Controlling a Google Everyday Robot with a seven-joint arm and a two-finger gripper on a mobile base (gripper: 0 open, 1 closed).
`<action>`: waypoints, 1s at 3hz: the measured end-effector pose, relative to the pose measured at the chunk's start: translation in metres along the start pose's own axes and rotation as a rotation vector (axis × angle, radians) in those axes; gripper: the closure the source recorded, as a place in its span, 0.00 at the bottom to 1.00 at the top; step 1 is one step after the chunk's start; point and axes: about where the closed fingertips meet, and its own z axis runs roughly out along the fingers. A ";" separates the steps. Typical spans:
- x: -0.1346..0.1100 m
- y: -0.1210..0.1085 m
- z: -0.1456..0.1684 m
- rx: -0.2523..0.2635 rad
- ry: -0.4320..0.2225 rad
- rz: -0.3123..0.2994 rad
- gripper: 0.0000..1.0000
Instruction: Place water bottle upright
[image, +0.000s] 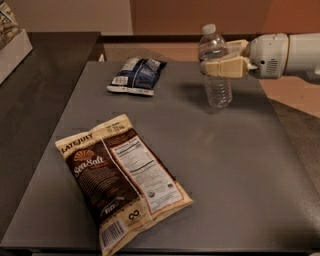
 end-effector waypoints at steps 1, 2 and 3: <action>0.008 -0.002 -0.001 0.007 -0.084 0.004 1.00; 0.013 -0.003 0.000 0.006 -0.151 0.012 1.00; 0.014 0.000 -0.001 -0.013 -0.217 0.013 1.00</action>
Offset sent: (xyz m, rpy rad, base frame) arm 0.0028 -0.0140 -0.0203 0.2269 -0.0685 -0.0118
